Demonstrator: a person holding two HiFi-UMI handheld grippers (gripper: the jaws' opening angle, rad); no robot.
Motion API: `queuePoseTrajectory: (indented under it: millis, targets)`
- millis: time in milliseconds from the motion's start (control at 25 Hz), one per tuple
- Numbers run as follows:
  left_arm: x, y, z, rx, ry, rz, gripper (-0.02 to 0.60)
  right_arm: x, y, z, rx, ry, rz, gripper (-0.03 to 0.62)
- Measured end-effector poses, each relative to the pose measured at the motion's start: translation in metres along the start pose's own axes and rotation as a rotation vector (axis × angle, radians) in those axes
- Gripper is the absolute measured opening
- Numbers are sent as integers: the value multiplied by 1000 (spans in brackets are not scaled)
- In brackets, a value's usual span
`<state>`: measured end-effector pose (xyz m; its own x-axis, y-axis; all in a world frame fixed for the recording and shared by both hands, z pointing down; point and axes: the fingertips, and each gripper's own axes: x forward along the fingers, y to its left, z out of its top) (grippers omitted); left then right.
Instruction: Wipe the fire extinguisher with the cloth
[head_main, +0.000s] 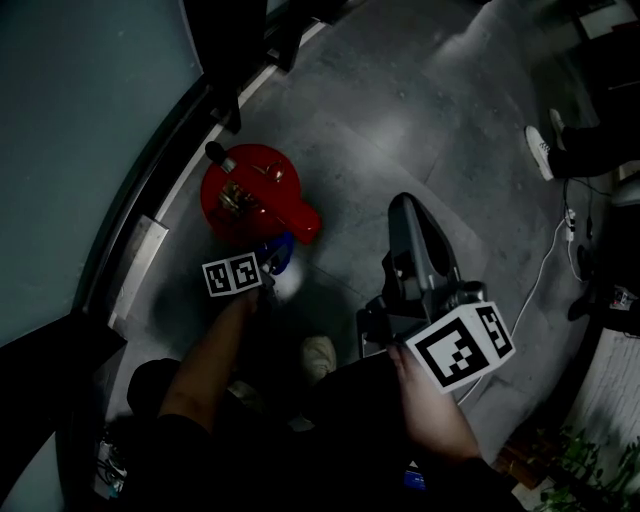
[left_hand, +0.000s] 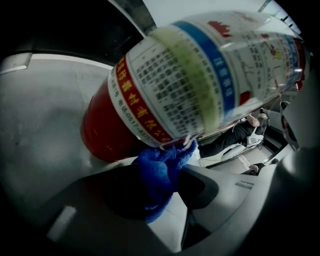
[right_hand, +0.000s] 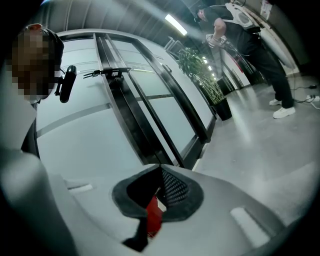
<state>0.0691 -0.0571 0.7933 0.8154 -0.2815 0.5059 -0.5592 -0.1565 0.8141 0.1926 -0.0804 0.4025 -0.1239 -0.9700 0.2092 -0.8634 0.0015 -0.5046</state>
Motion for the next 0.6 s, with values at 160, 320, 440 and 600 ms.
queuePoseTrajectory:
  millis: [160, 320, 440, 600]
  targets:
    - [3, 16, -8, -14, 39, 56, 164, 3, 0, -2, -18, 13, 1, 3]
    - [-10, 8, -18, 59, 107, 22, 164, 13, 2, 2, -21, 4, 1, 3]
    - [-41, -7, -21, 146, 145, 17, 164, 21, 6, 7, -15, 7, -38, 3]
    - [-108, -53, 16, 211, 66, 111, 163, 17, 22, -8, -122, 48, -90, 3]
